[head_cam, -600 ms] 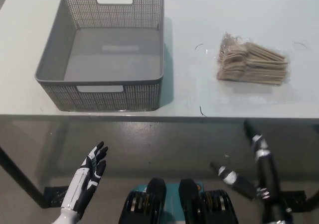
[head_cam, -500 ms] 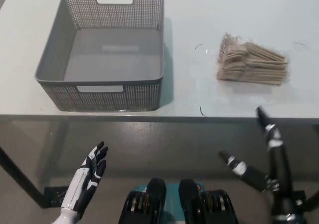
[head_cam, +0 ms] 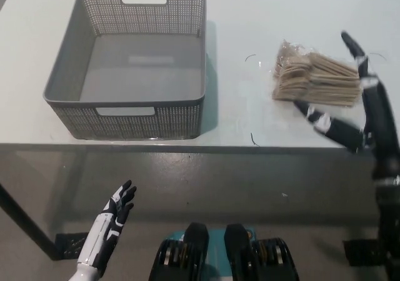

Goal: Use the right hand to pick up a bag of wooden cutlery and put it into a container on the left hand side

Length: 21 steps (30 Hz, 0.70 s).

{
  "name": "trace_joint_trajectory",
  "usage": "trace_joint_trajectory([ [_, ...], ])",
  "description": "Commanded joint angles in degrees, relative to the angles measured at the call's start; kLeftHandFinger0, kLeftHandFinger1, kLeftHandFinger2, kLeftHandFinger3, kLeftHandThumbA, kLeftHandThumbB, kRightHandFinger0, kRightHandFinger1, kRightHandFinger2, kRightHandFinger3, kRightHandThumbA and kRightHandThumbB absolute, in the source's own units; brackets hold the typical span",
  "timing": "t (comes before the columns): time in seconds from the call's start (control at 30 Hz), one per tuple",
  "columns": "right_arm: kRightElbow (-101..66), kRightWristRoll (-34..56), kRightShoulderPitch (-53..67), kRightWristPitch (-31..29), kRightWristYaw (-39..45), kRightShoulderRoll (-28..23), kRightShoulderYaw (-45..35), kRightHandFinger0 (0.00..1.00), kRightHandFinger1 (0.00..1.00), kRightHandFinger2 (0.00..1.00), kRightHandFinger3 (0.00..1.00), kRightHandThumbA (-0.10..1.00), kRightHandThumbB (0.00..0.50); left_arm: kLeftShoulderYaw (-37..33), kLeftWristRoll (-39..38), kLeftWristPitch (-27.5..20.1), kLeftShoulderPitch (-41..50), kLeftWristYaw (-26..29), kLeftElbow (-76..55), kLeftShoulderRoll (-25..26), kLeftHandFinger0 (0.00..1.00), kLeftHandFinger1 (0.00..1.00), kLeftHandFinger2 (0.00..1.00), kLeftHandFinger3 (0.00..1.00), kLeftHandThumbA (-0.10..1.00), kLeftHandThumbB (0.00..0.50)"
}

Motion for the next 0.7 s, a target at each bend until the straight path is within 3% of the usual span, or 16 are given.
trace_joint_trajectory([
  [0.0,1.9,-3.3,-8.2,11.0,6.9,-3.3,1.1,1.00,1.00,1.00,1.00,0.80,0.454,0.2,-0.5,-2.3,-0.4,-0.3,-0.5,0.3,1.00,1.00,1.00,1.00,0.96,0.050],
  [0.17,10.5,-6.6,-15.5,12.4,8.7,-6.2,4.2,1.00,1.00,1.00,1.00,0.82,0.500,0.1,-0.1,-3.1,-0.2,-0.3,0.2,0.5,1.00,1.00,1.00,1.00,0.97,0.034],
  [0.3,16.7,-7.9,-20.7,15.8,11.5,-7.9,7.0,1.00,1.00,1.00,1.00,0.75,0.500,-0.1,0.1,-3.5,-0.1,-0.5,0.6,0.6,1.00,1.00,1.00,1.00,0.98,0.016],
  [0.47,22.1,-8.5,-23.8,15.7,11.9,-8.3,9.0,1.00,1.00,1.00,1.00,0.69,0.500,-0.1,0.1,-3.3,-0.1,-0.8,0.5,0.7,1.00,1.00,1.00,1.00,0.98,0.000],
  [0.67,28.5,-9.5,-27.7,15.7,14.2,-9.3,11.8,1.00,1.00,1.00,1.00,0.71,0.500,-0.2,-0.3,-3.5,0.1,-1.4,0.7,0.7,1.00,1.00,1.00,1.00,0.97,0.003],
])
